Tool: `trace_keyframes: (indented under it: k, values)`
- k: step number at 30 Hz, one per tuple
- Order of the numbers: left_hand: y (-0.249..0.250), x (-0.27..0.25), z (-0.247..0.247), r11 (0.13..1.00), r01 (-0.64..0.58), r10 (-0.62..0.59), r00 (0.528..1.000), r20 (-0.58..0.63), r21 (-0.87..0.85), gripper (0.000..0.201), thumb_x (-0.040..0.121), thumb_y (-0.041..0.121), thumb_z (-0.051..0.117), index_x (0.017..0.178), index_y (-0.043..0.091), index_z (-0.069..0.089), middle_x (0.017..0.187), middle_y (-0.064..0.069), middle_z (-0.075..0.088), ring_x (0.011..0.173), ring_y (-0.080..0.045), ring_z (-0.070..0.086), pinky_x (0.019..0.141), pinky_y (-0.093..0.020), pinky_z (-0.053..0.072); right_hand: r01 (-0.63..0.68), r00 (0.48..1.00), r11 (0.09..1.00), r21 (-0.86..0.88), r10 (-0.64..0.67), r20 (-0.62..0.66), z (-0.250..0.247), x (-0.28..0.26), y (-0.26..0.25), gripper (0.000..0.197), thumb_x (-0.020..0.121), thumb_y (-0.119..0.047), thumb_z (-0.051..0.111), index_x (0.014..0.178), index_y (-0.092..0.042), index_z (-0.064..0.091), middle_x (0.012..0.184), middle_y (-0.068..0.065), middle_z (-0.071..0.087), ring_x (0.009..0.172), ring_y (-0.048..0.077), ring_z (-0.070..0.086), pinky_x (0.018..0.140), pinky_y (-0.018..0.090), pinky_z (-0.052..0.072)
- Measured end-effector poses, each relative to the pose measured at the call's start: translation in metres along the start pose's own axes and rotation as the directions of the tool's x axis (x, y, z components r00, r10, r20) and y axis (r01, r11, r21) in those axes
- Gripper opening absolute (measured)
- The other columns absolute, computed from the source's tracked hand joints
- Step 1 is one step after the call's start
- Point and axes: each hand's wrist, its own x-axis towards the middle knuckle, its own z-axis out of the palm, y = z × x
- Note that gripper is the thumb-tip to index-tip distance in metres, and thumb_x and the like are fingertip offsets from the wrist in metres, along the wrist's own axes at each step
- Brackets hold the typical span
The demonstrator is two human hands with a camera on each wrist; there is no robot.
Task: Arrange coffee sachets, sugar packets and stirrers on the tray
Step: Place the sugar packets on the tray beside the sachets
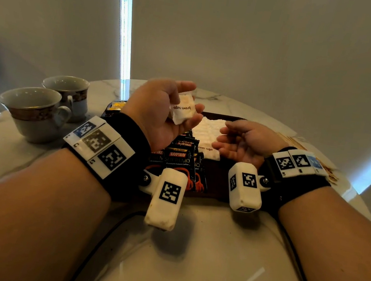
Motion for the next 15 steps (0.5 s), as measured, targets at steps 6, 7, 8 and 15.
trace_keyframes:
  k: [6,7,8,15]
  values:
    - [-0.001,0.001,0.003,0.999,-0.016,0.015,1.0,0.005,0.041,0.042,0.098,-0.006,0.036,0.117,0.014,0.067,0.124,-0.022,0.054,0.111,-0.034,0.063,0.079,-0.044,0.064,0.182,0.982,0.981,0.069,-0.185,0.036,0.01,-0.014,-0.008,0.023,0.098,-0.031,0.057,0.092,-0.011,0.063,0.077,0.005,0.063,0.062,0.016,0.067,0.049,0.022,0.049]
    - [-0.002,0.001,0.003,0.997,-0.031,0.03,0.999,0.013,0.068,0.037,0.099,-0.004,0.041,0.115,0.015,0.067,0.124,-0.02,0.056,0.109,-0.033,0.065,0.077,-0.044,0.064,0.211,0.975,0.976,0.059,-0.214,0.061,0.013,-0.018,-0.009,0.023,0.097,-0.033,0.057,0.091,-0.012,0.064,0.077,0.004,0.063,0.063,0.016,0.066,0.05,0.022,0.048]
    - [-0.002,0.001,0.003,0.994,-0.048,0.046,0.999,0.019,0.101,0.032,0.1,-0.003,0.047,0.114,0.017,0.067,0.122,-0.017,0.059,0.106,-0.032,0.067,0.075,-0.042,0.064,0.238,0.966,0.97,0.043,-0.241,0.09,0.017,-0.021,-0.009,0.024,0.096,-0.035,0.058,0.092,-0.012,0.064,0.077,0.003,0.063,0.063,0.016,0.064,0.052,0.023,0.046]
    - [-0.006,0.005,-0.001,0.982,-0.123,0.122,0.992,0.014,0.147,0.021,0.094,0.001,0.065,0.107,0.017,0.068,0.096,-0.007,0.074,0.076,-0.022,0.076,0.058,-0.03,0.058,0.364,0.901,0.931,-0.021,-0.346,0.263,0.032,-0.029,-0.005,0.037,0.081,-0.032,0.069,0.109,-0.009,0.065,0.087,0.003,0.065,0.068,0.014,0.061,0.058,0.025,0.045]
